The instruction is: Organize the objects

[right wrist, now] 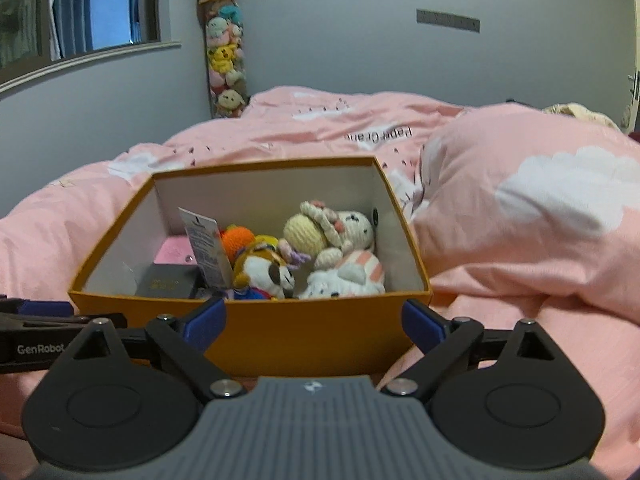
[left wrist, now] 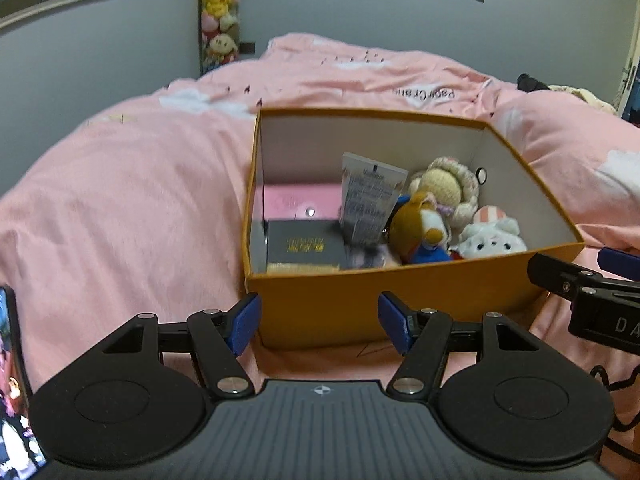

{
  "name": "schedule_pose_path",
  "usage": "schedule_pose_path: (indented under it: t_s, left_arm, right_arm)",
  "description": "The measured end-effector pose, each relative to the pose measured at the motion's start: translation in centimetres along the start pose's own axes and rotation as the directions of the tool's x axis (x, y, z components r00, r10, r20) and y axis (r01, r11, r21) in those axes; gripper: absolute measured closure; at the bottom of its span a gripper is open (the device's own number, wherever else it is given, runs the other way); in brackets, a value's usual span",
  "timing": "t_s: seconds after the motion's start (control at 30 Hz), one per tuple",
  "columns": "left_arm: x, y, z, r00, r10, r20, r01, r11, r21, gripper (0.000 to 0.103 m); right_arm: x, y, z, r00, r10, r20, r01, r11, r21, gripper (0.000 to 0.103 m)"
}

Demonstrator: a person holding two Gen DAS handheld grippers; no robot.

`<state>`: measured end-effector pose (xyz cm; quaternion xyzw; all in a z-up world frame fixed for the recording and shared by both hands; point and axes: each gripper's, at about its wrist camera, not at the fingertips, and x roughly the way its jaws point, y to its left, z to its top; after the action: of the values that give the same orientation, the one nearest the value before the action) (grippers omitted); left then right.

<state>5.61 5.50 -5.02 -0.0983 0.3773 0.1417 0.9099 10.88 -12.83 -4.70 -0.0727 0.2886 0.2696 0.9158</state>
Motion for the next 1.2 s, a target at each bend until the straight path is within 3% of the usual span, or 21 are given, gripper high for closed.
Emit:
schedule_pose_path:
  t_s: [0.47, 1.2]
  left_arm:
    - [1.0, -0.7, -0.1, 1.000, 0.011, -0.025, -0.010, 0.999, 0.042, 0.027]
    - [-0.1, -1.5, -0.2, 1.000, 0.008, 0.005, -0.009, 0.997, 0.080, 0.026]
  right_arm:
    - [1.3, -0.7, -0.5, 0.999, -0.008, -0.041, 0.009, 1.000, 0.017, 0.008]
    - [1.1, -0.8, -0.8, 0.998, -0.017, -0.052, 0.018, 1.000, 0.015, 0.008]
